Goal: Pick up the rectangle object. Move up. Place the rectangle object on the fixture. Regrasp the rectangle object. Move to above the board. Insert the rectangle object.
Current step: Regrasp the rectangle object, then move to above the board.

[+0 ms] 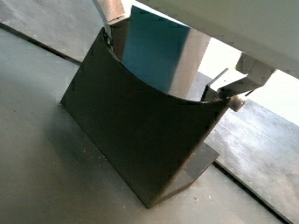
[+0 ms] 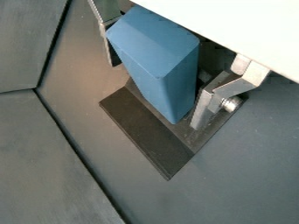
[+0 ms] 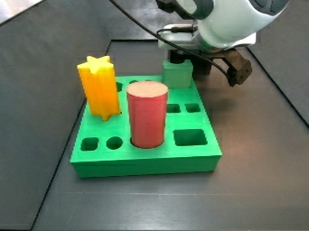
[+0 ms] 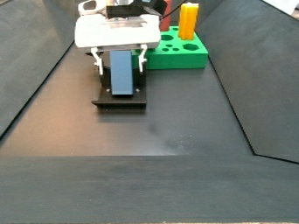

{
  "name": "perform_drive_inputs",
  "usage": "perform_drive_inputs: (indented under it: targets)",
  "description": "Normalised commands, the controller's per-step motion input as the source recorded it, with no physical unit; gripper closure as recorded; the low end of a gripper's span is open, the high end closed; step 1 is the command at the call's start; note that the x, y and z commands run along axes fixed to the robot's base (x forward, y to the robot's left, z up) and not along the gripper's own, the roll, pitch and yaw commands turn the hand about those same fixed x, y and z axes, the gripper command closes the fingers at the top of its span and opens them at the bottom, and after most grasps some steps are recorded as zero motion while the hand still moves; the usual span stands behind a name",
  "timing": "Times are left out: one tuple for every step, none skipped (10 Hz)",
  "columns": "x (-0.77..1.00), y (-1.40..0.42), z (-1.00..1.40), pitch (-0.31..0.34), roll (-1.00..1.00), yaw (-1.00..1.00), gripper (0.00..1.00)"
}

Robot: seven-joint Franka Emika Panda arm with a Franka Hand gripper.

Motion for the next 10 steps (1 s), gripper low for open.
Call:
perform_drive_inputs:
  targets:
    - [0.0,0.0,0.0,0.0,0.0,0.0,1.0]
    - [0.13,0.1,1.0,0.106,0.01,0.22,1.0]
    - [0.12,0.1,1.0,0.104,0.0,0.22,1.0]
    - [0.12,0.09,1.0,0.093,-0.02,0.19,1.0]
    - [0.12,0.09,1.0,0.066,-0.01,0.18,1.0]
    - [0.12,0.08,1.0,0.04,-0.01,0.16,1.0]
    - [0.12,0.08,1.0,0.029,-0.01,0.14,1.0]
    - [0.12,0.08,1.0,0.024,-0.01,0.12,1.0]
    - [0.12,0.07,1.0,0.021,-0.01,0.1,1.0]
    - [0.11,0.07,1.0,0.028,-0.01,0.08,1.0]
